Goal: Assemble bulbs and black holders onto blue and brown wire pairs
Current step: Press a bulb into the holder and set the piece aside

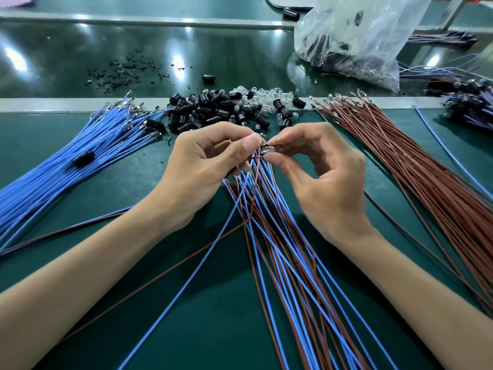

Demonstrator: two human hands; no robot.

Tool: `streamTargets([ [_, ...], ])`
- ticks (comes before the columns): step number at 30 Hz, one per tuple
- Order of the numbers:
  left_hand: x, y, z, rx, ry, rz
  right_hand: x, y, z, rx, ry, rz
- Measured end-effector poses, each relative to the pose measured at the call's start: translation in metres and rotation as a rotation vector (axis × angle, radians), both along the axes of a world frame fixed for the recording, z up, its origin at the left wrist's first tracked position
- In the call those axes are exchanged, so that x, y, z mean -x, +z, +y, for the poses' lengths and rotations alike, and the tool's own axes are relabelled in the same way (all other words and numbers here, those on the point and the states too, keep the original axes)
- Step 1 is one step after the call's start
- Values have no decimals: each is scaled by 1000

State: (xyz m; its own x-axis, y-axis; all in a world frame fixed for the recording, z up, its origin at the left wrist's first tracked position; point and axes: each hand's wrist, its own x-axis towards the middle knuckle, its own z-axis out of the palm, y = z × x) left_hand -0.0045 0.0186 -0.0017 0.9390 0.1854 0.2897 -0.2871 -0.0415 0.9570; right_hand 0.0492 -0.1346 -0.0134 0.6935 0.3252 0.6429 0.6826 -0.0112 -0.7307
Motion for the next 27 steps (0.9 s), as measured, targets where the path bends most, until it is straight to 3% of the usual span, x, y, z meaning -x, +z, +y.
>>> streamTargets([
  [10, 2, 1, -2, 53, 52, -15, 1, -1, -1, -18, 0, -64],
  [27, 1, 11, 11, 50, -187, 373, 0, -5, -3, 42, -36, -264],
])
